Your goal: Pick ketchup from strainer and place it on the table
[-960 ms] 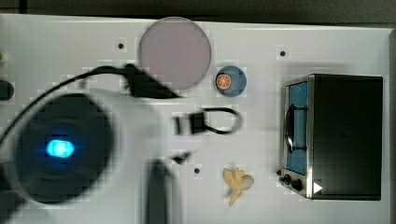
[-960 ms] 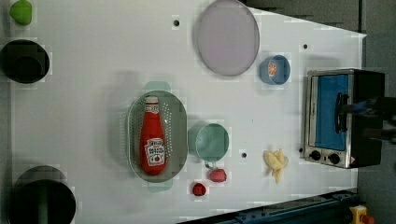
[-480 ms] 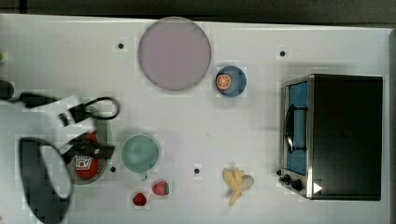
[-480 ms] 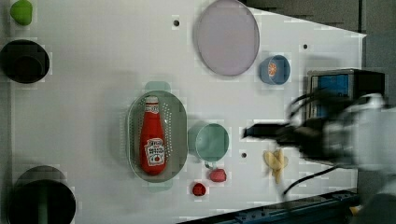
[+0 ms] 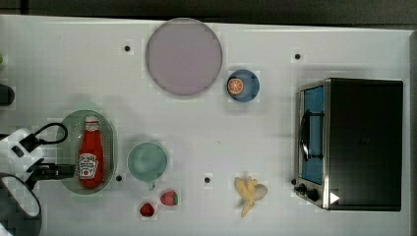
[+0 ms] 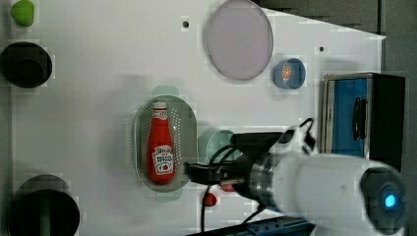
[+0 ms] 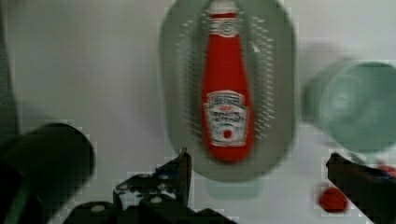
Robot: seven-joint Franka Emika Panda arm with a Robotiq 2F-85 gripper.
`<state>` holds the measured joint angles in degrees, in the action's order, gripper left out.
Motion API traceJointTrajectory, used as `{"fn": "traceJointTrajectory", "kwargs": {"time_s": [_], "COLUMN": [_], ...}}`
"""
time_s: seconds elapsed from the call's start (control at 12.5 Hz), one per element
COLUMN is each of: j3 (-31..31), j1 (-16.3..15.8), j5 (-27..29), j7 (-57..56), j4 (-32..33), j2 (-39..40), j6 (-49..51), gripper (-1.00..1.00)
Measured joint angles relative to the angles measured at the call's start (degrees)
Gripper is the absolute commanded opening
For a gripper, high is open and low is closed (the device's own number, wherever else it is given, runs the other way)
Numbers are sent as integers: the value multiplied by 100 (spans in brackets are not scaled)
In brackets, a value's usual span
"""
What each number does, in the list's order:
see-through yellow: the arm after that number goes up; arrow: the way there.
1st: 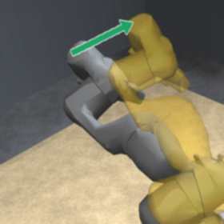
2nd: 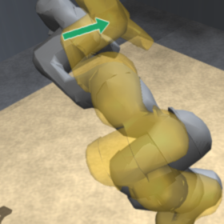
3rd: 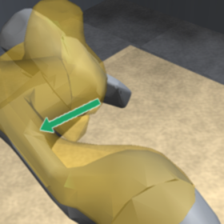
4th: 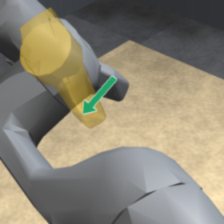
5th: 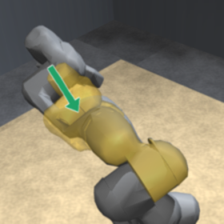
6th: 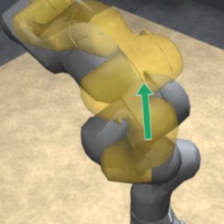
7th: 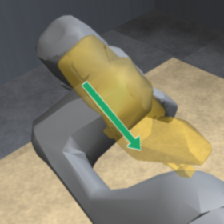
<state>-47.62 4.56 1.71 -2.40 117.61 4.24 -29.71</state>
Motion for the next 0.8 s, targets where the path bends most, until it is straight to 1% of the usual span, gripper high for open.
{"fn": "traceJointTrajectory", "kwargs": {"time_s": [0.08,0.16,0.32,0.48,0.72,0.8], "j3": [-70,-78,-92,-36,101,123], "j1": [-13,-58,-77,-66,-37,-12], "j5": [-21,-181,-777,-1322,-1735,-1762], "j7": [158,330,628,953,1443,1517], "j4": [123,280,571,828,1063,1063], "j2": [72,152,468,936,1733,2007], "j6": [-325,-688,-1424,-1936,-2409,-2549], "gripper": [100,100,100,100,100,100]}}
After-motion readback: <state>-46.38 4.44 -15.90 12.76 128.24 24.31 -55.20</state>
